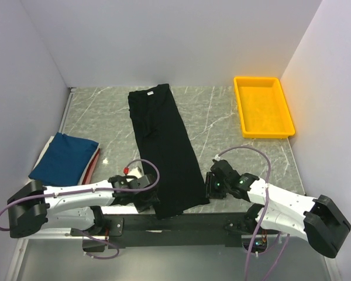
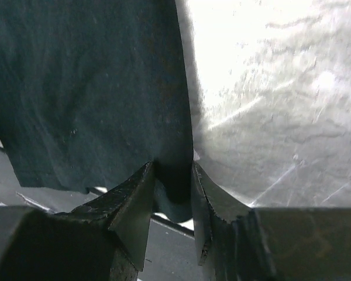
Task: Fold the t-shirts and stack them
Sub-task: Fold the tshirt
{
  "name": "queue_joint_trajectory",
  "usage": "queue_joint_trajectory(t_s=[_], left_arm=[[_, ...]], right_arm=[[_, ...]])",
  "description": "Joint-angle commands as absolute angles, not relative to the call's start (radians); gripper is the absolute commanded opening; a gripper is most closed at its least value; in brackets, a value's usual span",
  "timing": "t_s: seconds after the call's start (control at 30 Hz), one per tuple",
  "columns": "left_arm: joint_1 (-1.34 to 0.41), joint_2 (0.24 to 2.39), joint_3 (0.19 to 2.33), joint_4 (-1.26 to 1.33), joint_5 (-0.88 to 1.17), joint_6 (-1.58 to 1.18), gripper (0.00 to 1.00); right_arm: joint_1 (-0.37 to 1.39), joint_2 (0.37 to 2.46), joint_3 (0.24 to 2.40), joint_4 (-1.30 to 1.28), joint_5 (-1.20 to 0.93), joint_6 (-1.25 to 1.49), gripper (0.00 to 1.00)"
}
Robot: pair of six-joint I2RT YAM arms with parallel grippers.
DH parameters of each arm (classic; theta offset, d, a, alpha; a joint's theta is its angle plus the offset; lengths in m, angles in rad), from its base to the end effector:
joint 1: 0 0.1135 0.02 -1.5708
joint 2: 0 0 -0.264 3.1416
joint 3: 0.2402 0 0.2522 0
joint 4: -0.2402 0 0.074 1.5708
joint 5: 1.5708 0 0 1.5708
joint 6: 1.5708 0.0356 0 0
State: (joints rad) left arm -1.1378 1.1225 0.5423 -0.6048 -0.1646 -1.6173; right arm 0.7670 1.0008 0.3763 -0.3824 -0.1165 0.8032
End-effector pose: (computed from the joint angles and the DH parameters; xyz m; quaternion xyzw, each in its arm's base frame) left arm 0.0827 -0.1649 0.1662 -0.2476 0.9464 -0.1720 0.1159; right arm 0.1194 0.1208 0.1488 0.0012 0.9590 0.2359 0.1569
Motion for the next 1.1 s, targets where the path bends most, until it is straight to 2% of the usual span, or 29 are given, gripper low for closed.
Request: queue_joint_trajectory(t_s=[0.0,0.17,0.27,0.3,0.37,0.4,0.43,0.5,0.53,0.63,0.87,1.07], left_arm=[[-1.187,1.146,0.532,-0.583,-0.135,-1.677,0.54],[-1.242,1.213,0.523,-0.543,-0.109,-1.709,0.51],[-1.270,1.242,0.528,-0.522,-0.100,-1.721,0.44],[-1.272,1.244,0.531,-0.519,-0.100,-1.720,0.39],[-1.272,1.236,0.543,-0.549,-0.118,-1.724,0.30],[-1.272,1.226,0.546,-0.560,-0.129,-1.724,0.20],[-1.269,1.212,0.549,-0.583,-0.144,-1.726,0.14],[-1.255,1.158,0.543,-0.598,-0.149,-1.715,0.03],[-1.246,1.140,0.534,-0.627,-0.147,-1.706,0.01],[-1.206,1.071,0.532,-0.692,-0.152,-1.671,0.01],[-1.177,0.986,0.595,-0.909,-0.143,-1.620,0.01],[-1.174,0.970,0.610,-0.893,-0.094,-1.565,0.01]], right_arm=[[0.787,0.970,0.341,-0.439,-0.116,0.827,0.38],[0.788,0.957,0.344,-0.466,-0.109,0.825,0.38],[0.788,0.953,0.347,-0.463,-0.123,0.827,0.38],[0.788,0.953,0.345,-0.457,-0.130,0.825,0.37],[0.788,0.957,0.348,-0.448,-0.146,0.822,0.27],[0.790,0.963,0.351,-0.445,-0.152,0.818,0.23],[0.795,0.966,0.354,-0.445,-0.156,0.816,0.14],[0.805,0.963,0.354,-0.442,-0.167,0.819,0.08],[0.827,0.960,0.354,-0.437,-0.170,0.830,0.03],[0.892,0.951,0.347,-0.425,-0.190,0.871,0.00],[1.119,0.905,0.356,-0.411,-0.187,1.032,0.00],[1.152,0.851,0.405,-0.511,-0.144,1.020,0.00]])
